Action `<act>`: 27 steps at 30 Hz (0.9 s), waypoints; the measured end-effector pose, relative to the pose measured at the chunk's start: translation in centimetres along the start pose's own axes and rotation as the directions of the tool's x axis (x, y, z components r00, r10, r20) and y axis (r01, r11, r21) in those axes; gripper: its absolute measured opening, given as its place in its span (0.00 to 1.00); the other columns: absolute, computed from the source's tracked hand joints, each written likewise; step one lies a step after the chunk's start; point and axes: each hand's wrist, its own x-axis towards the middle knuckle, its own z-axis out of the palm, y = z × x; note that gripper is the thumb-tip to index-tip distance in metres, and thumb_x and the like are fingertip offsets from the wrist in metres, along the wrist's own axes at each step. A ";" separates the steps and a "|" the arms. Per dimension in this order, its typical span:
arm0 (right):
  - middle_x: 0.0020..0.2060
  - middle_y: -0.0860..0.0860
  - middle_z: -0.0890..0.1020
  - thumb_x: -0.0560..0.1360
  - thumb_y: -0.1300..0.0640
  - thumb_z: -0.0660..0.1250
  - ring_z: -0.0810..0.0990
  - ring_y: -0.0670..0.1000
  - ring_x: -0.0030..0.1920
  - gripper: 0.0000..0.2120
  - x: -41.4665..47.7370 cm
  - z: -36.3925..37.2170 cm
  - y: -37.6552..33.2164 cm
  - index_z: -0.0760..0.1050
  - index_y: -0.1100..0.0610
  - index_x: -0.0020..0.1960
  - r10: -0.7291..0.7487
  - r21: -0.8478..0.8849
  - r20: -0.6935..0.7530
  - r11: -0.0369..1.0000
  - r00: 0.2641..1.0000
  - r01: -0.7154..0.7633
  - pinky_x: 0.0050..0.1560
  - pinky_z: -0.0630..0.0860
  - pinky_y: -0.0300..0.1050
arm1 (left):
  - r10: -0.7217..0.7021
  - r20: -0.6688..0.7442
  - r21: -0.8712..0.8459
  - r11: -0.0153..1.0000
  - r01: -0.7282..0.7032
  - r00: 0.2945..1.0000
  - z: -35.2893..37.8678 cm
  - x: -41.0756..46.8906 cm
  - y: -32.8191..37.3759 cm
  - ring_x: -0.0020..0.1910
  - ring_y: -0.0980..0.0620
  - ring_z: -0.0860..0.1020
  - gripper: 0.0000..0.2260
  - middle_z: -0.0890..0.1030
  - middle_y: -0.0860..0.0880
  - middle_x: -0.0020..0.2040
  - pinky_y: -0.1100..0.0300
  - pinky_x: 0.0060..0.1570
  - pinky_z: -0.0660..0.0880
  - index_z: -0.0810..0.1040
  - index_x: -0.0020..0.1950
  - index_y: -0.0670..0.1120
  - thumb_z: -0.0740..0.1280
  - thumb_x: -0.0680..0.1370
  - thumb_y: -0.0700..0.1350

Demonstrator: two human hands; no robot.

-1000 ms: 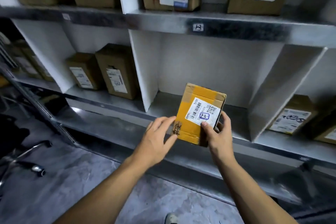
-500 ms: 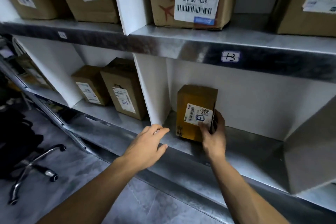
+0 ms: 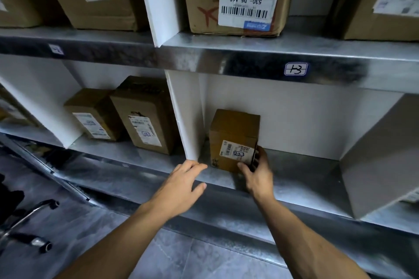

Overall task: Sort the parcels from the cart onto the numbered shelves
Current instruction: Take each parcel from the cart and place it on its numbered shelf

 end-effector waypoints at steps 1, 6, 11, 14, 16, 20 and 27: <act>0.66 0.53 0.78 0.75 0.58 0.74 0.77 0.55 0.67 0.32 -0.3 -0.1 -0.1 0.64 0.51 0.75 0.009 -0.023 0.012 1.000 1.000 -0.009 0.69 0.73 0.58 | 0.007 0.009 -0.008 1.000 -0.007 1.000 -0.1 -0.2 0.0 0.66 0.57 0.65 0.22 0.65 0.60 0.68 0.56 0.66 0.67 0.64 0.73 0.56 0.62 0.80 0.53; 0.71 0.53 0.73 0.76 0.50 0.72 0.72 0.56 0.71 0.32 -3.1 -1.4 -0.7 0.63 0.52 0.75 0.021 -0.177 -0.065 0.984 0.998 -0.032 0.71 0.69 0.56 | 0.068 0.045 -0.047 0.997 -0.066 0.997 -0.4 -1.5 -0.6 0.66 0.57 0.64 0.22 0.65 0.59 0.67 0.58 0.66 0.65 0.65 0.74 0.55 0.62 0.80 0.53; 0.65 0.55 0.75 0.80 0.48 0.66 0.78 0.55 0.62 0.20 -10.8 -3.4 1.1 0.73 0.56 0.68 -0.074 -0.495 0.007 0.866 0.997 0.068 0.63 0.71 0.45 | 0.161 0.103 -0.045 0.987 -0.157 0.982 0.4 -2.8 -0.3 0.68 0.53 0.66 0.23 0.67 0.56 0.69 0.54 0.67 0.65 0.65 0.74 0.54 0.62 0.80 0.53; 0.61 0.55 0.77 0.81 0.46 0.62 0.77 0.59 0.59 0.18 -16.1 -5.1 2.8 0.74 0.55 0.66 -0.051 -0.749 0.092 0.655 0.994 0.103 0.58 0.75 0.51 | 0.249 0.175 0.068 0.962 -0.264 0.953 1.9 -3.2 1.2 0.67 0.50 0.67 0.23 0.68 0.54 0.69 0.50 0.65 0.68 0.63 0.74 0.54 0.60 0.80 0.55; 0.62 0.53 0.75 0.81 0.42 0.58 0.76 0.59 0.60 0.20 -19.2 -6.4 3.4 0.72 0.52 0.66 0.006 -0.868 0.086 0.491 0.996 0.072 0.56 0.75 0.51 | 0.316 0.193 0.135 0.929 -0.344 0.929 3.0 -3.4 2.7 0.67 0.49 0.66 0.23 0.68 0.54 0.69 0.51 0.65 0.66 0.63 0.75 0.54 0.59 0.80 0.56; 0.64 0.52 0.73 0.80 0.41 0.55 0.72 0.58 0.65 0.20 -24.4 -10.0 3.7 0.69 0.50 0.67 0.059 -0.937 -0.063 0.339 0.996 -0.080 0.59 0.71 0.52 | 0.460 0.235 0.171 0.848 -0.502 0.856 5.6 -4.3 6.7 0.67 0.48 0.64 0.22 0.68 0.52 0.69 0.51 0.65 0.63 0.64 0.73 0.53 0.59 0.79 0.55; 0.58 0.51 0.75 0.78 0.41 0.56 0.75 0.57 0.62 0.20 -31.6 -18.2 4.2 0.70 0.49 0.65 0.043 -0.877 -0.389 0.290 0.920 -0.384 0.56 0.73 0.52 | 0.661 0.304 0.095 0.696 -0.712 0.686 9.8 -6.1 16.7 0.69 0.48 0.64 0.23 0.67 0.52 0.70 0.52 0.66 0.63 0.63 0.74 0.53 0.60 0.79 0.55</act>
